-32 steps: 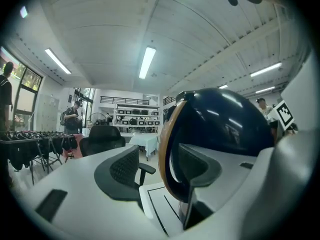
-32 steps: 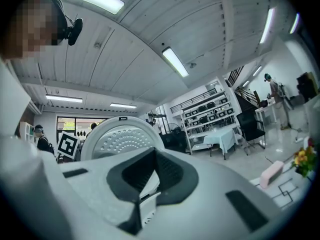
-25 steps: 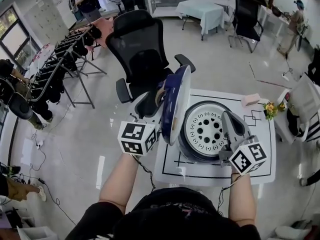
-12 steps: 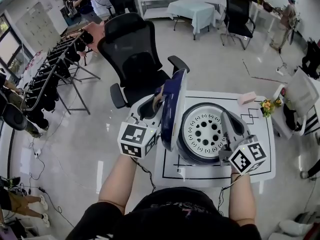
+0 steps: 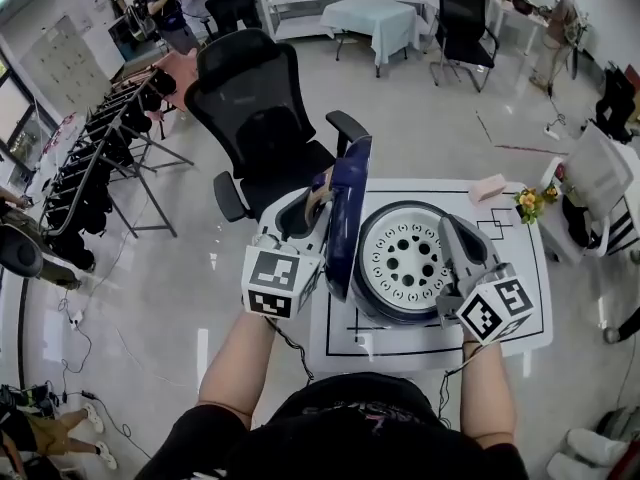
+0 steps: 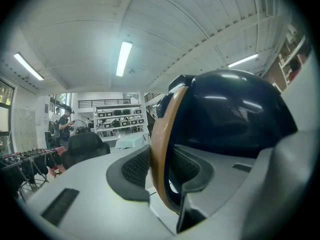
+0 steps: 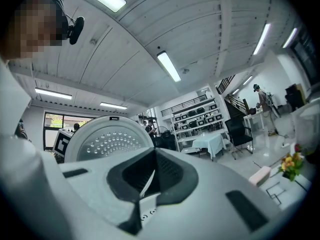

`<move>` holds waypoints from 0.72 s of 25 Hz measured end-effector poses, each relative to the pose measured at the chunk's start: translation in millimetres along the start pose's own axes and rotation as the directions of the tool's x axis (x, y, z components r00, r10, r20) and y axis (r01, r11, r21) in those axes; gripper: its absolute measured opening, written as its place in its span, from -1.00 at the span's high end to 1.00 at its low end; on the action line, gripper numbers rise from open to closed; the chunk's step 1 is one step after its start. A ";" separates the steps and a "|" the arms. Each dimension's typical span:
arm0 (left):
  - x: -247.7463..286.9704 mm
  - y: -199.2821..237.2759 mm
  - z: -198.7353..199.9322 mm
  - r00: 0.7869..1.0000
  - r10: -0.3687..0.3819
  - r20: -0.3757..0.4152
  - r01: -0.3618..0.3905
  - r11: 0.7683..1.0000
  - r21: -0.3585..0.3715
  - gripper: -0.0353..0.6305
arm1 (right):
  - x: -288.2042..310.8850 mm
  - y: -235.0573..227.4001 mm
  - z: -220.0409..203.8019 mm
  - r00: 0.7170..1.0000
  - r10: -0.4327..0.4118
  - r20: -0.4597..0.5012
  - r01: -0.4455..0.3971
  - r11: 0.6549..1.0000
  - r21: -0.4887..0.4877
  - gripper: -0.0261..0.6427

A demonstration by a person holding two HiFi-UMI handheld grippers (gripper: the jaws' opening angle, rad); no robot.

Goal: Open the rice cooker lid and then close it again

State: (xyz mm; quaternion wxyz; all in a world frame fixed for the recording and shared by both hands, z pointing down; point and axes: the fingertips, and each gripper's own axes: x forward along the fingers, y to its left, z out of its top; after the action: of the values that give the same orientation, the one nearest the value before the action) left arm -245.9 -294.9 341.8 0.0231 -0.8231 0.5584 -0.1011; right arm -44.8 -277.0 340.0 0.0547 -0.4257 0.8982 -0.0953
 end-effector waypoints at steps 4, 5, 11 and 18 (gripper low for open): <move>2.9 -7.9 5.5 1.000 -0.002 -0.003 0.002 1.000 0.027 0.53 | -7.2 -4.0 4.0 1.000 -0.020 0.009 0.020 1.000 -0.005 0.92; 3.5 -10.2 7.4 1.000 -0.003 -0.004 0.003 0.999 0.035 0.53 | -9.3 -4.4 5.5 1.000 -0.025 0.010 0.025 1.000 -0.008 0.92; 8.6 -25.8 15.4 1.000 -0.003 -0.028 0.006 0.992 0.126 0.53 | -23.2 -9.8 13.3 0.999 -0.049 0.024 0.050 0.999 -0.015 0.92; 17.8 -51.8 18.1 0.998 0.006 -0.067 0.010 0.969 0.248 0.53 | -36.6 -18.0 23.7 0.999 -0.034 0.030 0.035 0.999 -0.028 0.92</move>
State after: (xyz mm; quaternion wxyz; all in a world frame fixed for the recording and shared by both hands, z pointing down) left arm -188.7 -293.3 334.4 0.1069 -0.8104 0.5411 -0.1975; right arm -3.9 -262.7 321.4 0.0602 -0.4432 0.8911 -0.0769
